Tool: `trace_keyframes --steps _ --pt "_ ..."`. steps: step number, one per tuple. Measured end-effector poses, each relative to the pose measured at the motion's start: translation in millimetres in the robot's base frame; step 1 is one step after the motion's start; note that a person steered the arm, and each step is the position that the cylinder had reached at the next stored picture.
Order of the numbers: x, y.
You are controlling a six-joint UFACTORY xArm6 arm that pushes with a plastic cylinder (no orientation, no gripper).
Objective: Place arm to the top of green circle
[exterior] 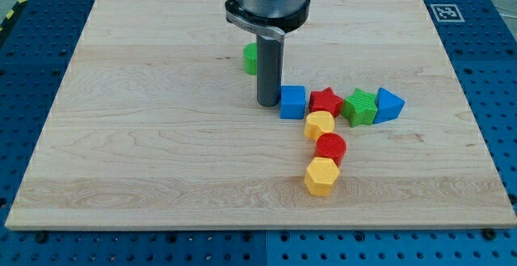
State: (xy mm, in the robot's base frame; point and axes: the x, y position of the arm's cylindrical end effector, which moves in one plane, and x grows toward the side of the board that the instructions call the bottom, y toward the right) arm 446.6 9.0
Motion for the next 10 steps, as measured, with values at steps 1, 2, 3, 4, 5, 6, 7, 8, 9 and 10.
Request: trace_keyframes --steps 1,2,3,4,5,6,7,8,9,10 --pt "-24 0" --pt "-40 0" --pt "-40 0" --pt "-47 1" --pt "-53 22" --pt "-53 25" --pt "-90 37" --pt "-96 39" --pt "-114 27" --pt "-117 24"
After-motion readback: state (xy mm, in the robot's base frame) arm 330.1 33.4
